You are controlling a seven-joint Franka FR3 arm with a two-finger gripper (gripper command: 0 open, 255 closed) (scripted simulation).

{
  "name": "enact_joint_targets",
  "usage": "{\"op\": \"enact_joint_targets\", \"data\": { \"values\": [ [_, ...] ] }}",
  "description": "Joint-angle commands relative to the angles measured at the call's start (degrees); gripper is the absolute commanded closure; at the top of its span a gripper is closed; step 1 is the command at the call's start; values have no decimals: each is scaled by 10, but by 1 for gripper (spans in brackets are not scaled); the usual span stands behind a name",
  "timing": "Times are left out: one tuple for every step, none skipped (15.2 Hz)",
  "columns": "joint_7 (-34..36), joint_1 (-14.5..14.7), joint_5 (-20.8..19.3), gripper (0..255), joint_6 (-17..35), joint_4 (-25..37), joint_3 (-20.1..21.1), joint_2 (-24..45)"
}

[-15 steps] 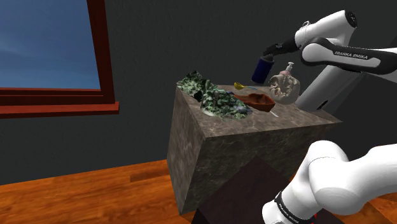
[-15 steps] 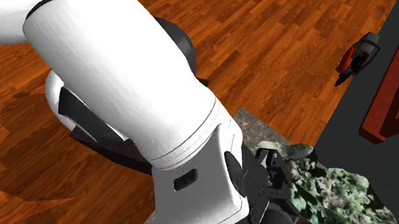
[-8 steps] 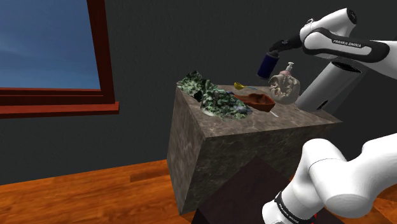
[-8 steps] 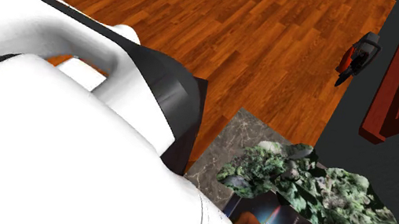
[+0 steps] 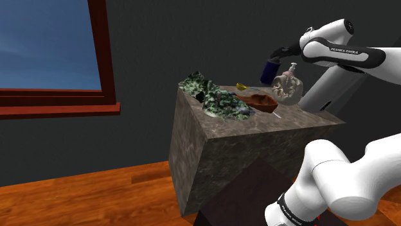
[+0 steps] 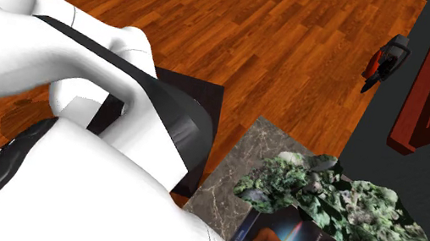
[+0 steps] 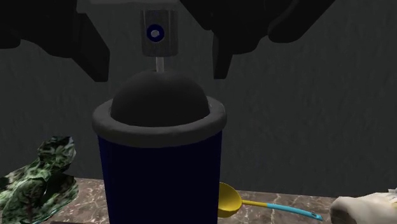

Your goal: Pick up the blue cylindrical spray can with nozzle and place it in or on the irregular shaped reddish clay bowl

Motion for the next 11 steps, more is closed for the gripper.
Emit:
{"op": "enact_joint_targets", "data": {
  "values": [
    [0, 0, -4, 255, 14, -11, -8, 0],
    [0, 0, -6, 255, 22, -18, -12, 0],
    [1, 0, -7, 255, 29, -24, -16, 1],
    [1, 0, -9, 255, 36, -30, -20, 1],
    [1, 1, -11, 255, 44, -35, -24, 2],
    [1, 1, -13, 255, 51, -41, -29, 3],
    [2, 2, -15, 255, 58, -47, -33, 4],
    [2, 3, -17, 255, 66, -52, -38, 4],
    [2, 4, -18, 255, 73, -58, -43, 5],
    [2, 5, -20, 255, 81, -63, -48, 7],
    [2, 6, -22, 255, 88, -68, -54, 8]
  ]
}}
